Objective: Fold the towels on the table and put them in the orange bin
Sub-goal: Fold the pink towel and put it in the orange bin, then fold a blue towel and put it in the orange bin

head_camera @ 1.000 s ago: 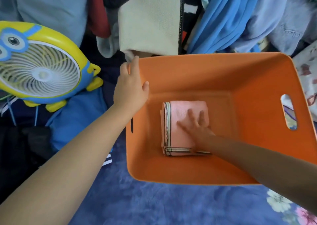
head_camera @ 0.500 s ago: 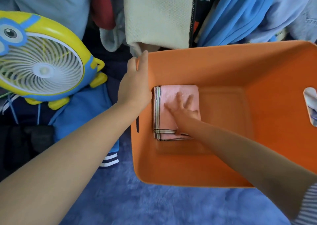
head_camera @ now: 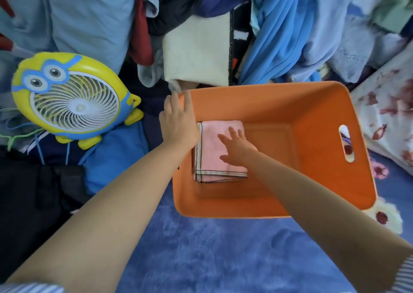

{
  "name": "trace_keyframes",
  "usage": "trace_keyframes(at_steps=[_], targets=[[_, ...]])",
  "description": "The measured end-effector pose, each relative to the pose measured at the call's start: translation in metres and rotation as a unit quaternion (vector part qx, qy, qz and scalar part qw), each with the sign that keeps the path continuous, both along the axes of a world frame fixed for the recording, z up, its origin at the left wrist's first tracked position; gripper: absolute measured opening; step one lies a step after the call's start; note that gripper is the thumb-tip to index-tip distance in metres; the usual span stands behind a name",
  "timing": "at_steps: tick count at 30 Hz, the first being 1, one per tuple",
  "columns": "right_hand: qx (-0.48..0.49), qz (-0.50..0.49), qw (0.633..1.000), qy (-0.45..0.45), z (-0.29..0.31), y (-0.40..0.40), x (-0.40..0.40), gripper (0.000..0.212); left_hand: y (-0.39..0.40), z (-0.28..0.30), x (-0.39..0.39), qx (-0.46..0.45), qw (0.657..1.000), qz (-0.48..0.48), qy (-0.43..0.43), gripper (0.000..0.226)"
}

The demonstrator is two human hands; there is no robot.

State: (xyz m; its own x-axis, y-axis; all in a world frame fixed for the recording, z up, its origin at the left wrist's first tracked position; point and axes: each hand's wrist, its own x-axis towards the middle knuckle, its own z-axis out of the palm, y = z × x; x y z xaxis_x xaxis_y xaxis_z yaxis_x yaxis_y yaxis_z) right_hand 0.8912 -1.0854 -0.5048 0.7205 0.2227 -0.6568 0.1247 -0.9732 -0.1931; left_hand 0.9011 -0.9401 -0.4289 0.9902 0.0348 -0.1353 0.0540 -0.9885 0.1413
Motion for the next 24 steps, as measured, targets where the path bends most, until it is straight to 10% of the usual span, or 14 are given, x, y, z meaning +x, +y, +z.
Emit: trace_keyframes(at_steps=[6,24], targets=[[0.043,-0.037,0.989,-0.135,0.111,-0.039,-0.034,0.052,-0.046,0.08,-0.048,0.068,0.99,-0.108,0.051,0.032],[-0.006,-0.22,0.913,-0.343,0.307,-0.167,-0.408,0.044,-0.174,0.219,-0.34,0.149,0.925,-0.349,-0.019,0.033]])
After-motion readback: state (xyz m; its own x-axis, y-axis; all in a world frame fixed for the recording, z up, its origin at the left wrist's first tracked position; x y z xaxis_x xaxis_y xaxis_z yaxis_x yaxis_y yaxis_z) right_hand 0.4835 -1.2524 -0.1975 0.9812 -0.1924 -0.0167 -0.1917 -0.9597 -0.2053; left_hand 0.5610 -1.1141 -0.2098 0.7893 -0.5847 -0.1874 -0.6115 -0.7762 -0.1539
